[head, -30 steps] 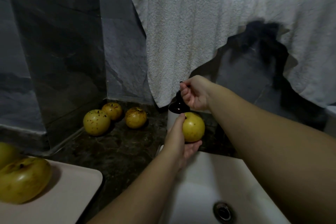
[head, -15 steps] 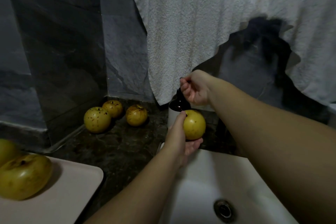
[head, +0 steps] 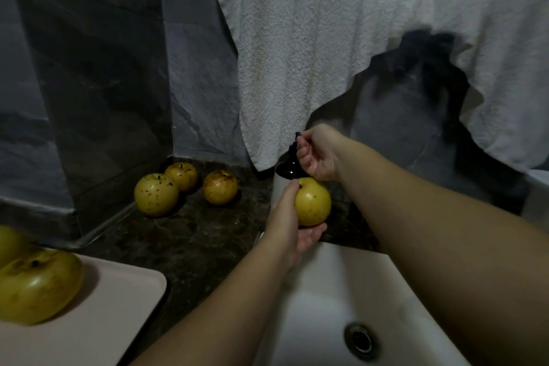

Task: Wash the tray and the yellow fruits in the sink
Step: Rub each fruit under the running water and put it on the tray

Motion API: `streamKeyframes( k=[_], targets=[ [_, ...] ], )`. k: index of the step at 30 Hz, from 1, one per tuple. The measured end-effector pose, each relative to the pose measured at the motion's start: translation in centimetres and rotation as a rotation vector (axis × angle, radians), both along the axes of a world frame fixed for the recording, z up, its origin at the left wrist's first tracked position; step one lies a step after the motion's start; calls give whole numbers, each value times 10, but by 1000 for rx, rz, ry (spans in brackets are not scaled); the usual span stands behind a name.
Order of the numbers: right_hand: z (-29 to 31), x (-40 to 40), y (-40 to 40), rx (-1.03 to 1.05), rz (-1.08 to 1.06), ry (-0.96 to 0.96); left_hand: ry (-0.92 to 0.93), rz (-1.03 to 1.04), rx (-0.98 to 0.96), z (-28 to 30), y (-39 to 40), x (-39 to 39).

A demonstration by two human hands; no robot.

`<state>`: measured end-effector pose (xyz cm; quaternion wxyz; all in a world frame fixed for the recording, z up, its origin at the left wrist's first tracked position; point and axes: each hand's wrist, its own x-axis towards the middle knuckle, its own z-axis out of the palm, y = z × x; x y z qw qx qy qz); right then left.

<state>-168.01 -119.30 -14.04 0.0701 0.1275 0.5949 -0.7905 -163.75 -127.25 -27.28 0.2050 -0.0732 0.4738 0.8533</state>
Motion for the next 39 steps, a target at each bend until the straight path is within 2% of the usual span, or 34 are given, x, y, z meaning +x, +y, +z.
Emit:
streamKeyframes(
  k=[4, 8, 10, 12, 14, 16, 18, 20, 23, 25, 27, 28, 29, 32, 33, 35, 37, 38, 39],
  targets=[
    [6, 1, -2, -6, 16, 15, -2, 11, -1, 2, -1, 1],
    [1, 19, 6, -225, 35, 54, 31, 24, 16, 1, 1, 0],
    [-10, 33, 13, -242, -9, 110, 20, 22, 15, 1, 3, 1],
    [-25, 49, 18, -107, -138, 272, 5, 0, -6, 1, 3, 3],
    [-45, 69, 22, 296, -243, 458, 9, -75, -26, 2, 3, 8],
    [-69, 90, 28, 762, -216, 571, 42, -163, -34, 2, 5, 16],
    [-88, 107, 32, 967, -164, 585, 69, -234, -45, 0, 5, 24],
    [-101, 122, 36, 930, -157, 515, 90, -296, -78, -6, 4, 31],
    [-116, 140, 40, 642, -199, 333, 111, -352, -180, -13, 2, 40],
    [-130, 148, 44, 768, -201, 309, 92, -410, -267, -16, 7, 47],
    [-142, 155, 48, 1050, -184, 434, 72, -483, -340, -19, 12, 53],
    [-146, 157, 51, 1105, -183, 497, 72, -513, -367, -19, 14, 55],
    [-148, 157, 56, 1060, -190, 497, 79, -537, -386, -20, 15, 56],
    [-147, 158, 66, 522, -242, 218, 77, -563, -372, -20, 18, 60],
    [-150, 158, 69, 489, -247, 176, 55, -557, -355, -22, 19, 64],
    [-158, 158, 69, 753, -257, 298, 7, -536, -275, -24, 24, 70],
    [-164, 162, 69, 1058, -267, 578, -24, -522, -181, -25, 29, 75],
    [-167, 160, 72, 1111, -266, 659, -16, -518, -162, -25, 31, 76],
    [-165, 158, 76, 1046, -264, 641, 6, -513, -170, -26, 32, 75]
  ],
)
